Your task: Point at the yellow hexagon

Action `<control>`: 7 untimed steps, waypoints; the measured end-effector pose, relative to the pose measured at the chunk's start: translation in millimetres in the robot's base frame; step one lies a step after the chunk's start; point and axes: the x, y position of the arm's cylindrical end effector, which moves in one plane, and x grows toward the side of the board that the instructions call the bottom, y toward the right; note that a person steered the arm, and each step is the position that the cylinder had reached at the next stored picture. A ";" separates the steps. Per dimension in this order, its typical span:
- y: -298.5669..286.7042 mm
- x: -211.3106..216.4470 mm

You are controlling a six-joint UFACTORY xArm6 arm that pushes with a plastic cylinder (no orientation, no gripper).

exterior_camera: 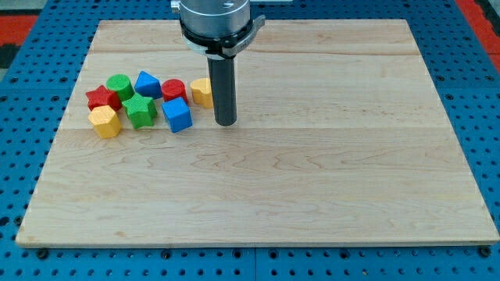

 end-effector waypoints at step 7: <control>-263.6 44.9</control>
